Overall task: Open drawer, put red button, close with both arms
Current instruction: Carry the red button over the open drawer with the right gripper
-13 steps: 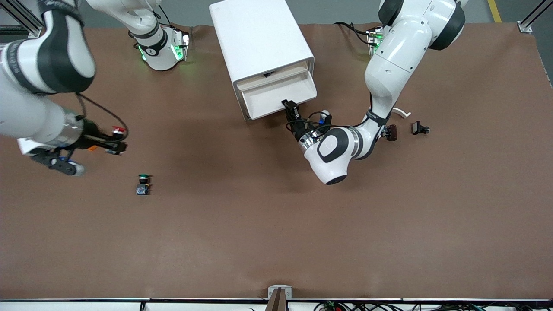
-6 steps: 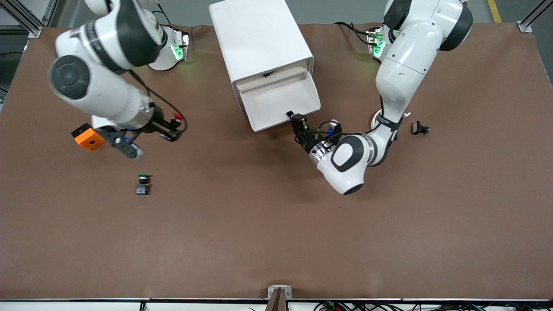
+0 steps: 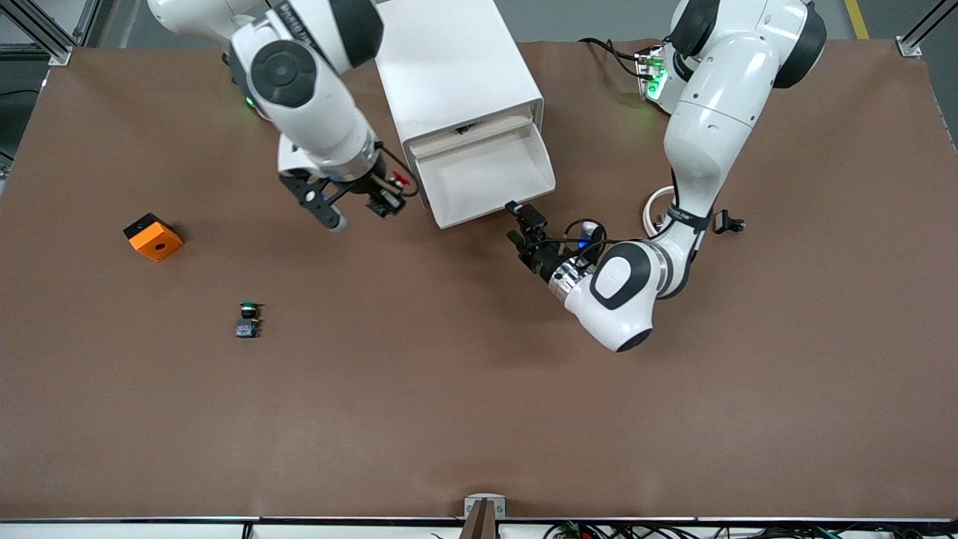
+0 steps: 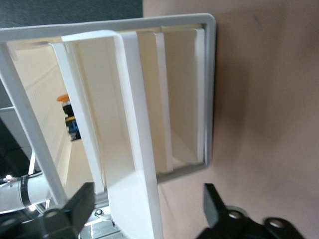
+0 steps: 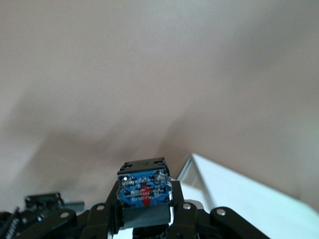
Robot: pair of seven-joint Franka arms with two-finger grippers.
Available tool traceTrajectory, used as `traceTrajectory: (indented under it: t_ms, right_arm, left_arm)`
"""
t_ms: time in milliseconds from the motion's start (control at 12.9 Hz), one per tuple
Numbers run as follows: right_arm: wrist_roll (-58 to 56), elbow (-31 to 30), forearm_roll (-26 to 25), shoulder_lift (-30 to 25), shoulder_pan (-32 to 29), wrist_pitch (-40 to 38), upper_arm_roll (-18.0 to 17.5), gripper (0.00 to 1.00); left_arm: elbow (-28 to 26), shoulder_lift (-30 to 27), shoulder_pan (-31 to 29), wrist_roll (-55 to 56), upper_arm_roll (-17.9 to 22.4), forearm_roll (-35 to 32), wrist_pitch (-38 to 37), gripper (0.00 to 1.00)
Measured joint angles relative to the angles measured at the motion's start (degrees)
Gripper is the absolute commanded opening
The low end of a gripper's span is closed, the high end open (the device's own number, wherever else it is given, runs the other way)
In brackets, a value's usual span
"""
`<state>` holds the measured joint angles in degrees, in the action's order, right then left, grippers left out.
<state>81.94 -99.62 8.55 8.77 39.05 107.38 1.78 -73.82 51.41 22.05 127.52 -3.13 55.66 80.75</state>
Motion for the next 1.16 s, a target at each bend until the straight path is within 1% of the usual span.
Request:
traceTrajectory:
  t_ms: [78,233,388,543,776,1008,1163]
  right_arm:
    - [3.47,-0.79,0.00,0.00,2.10,2.15,0.01,0.00]
    - [9.60,-4.22,0.00,0.10,6.28,8.28,0.01,0.00]
    - [14.10,-6.79,-0.02,1.12,9.68,11.47,0.03,0.00]
    - [18.49,-7.46,-0.59,3.12,12.54,13.48,0.07,0.00]
    - [23.99,-7.46,-1.87,6.12,15.61,15.94,0.15,0.00]
    - [26.49,-7.21,-3.81,7.78,16.45,17.67,0.38,0.00]
    - [27.18,-7.21,-4.40,9.10,17.27,18.49,0.36,0.00]
  left_arm:
    - [1.92,-0.03,-0.25,-0.19,0.90,0.00,0.01,1.00]
    - [4.81,-0.21,-0.84,-2.19,3.31,0.00,0.02,1.00]
    - [6.41,-0.64,-1.50,-6.78,7.17,0.00,0.19,1.00]
    - [7.14,-1.86,-2.23,-13.72,10.76,0.00,1.07,1.00]
    - [7.26,-3.42,-2.60,-25.01,14.06,0.00,2.70,1.00]
    - [7.29,-3.70,-2.56,-39.31,17.61,0.00,3.05,1.00]
    - [7.31,-3.79,-2.51,-45.97,19.60,0.00,3.37,1.00]
